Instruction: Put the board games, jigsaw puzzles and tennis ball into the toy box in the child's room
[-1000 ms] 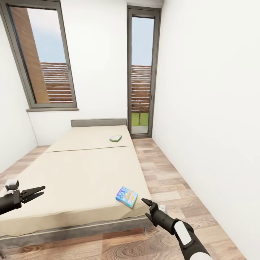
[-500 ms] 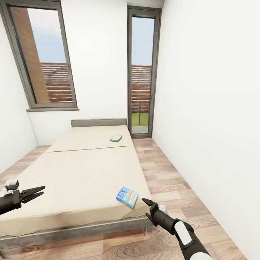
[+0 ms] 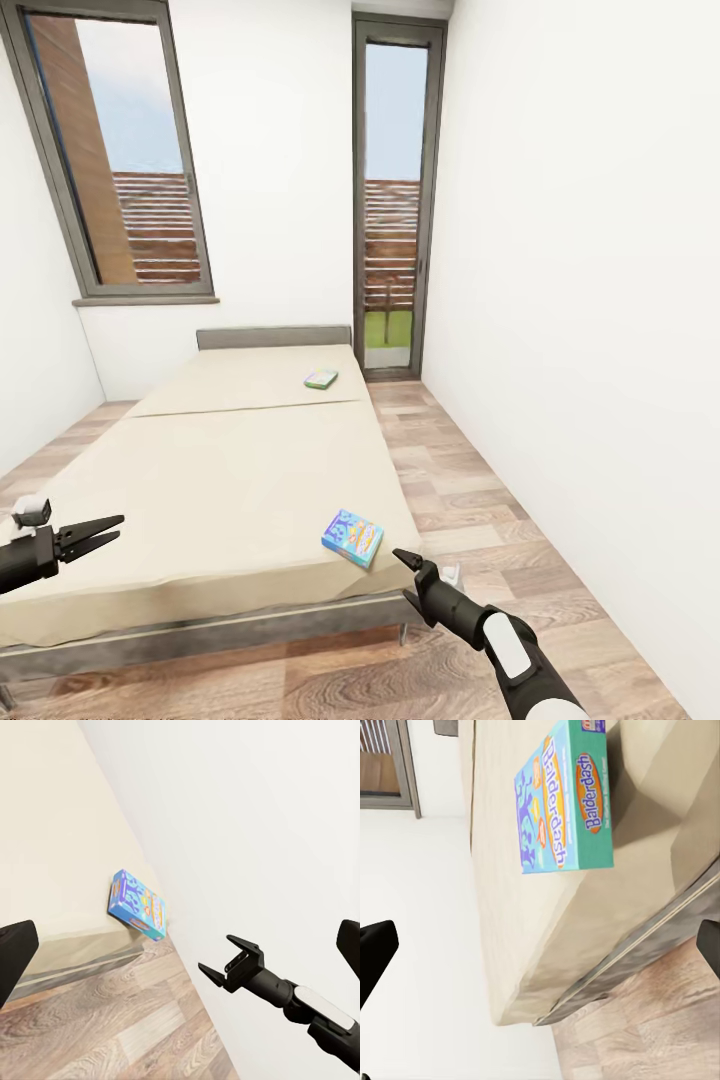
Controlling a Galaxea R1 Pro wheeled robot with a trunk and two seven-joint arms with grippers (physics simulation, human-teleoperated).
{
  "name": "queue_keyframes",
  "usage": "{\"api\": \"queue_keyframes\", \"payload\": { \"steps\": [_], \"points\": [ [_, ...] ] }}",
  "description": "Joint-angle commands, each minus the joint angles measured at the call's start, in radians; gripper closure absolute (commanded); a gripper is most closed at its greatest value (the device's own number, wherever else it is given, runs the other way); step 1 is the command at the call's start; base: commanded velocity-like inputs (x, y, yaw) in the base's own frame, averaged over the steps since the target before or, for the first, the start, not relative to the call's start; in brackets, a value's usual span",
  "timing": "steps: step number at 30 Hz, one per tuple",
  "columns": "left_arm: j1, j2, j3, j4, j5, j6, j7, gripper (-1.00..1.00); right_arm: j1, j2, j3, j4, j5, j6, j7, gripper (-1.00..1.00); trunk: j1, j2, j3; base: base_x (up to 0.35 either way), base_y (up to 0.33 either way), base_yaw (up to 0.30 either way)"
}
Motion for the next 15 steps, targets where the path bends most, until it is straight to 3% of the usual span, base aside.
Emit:
{"api": "queue_keyframes", "payload": {
  "steps": [1, 15],
  "points": [
    [-0.001, 0.000, 0.001, 0.000, -0.006, 0.011, -0.007, -1.00, -0.001, 0.001, -0.007, -0.001, -0.001, 0.007, 0.001, -1.00, 0.000, -0.001, -0.001, 0.000, 0.000, 0.000],
    [-0.001, 0.000, 0.003, -0.002, -0.002, 0.009, -0.007, -1.00, -0.001, 0.001, -0.007, -0.001, -0.001, 0.007, 0.001, -1.00, 0.000, -0.001, -0.001, 0.002, 0.002, 0.000]
  ]
}}
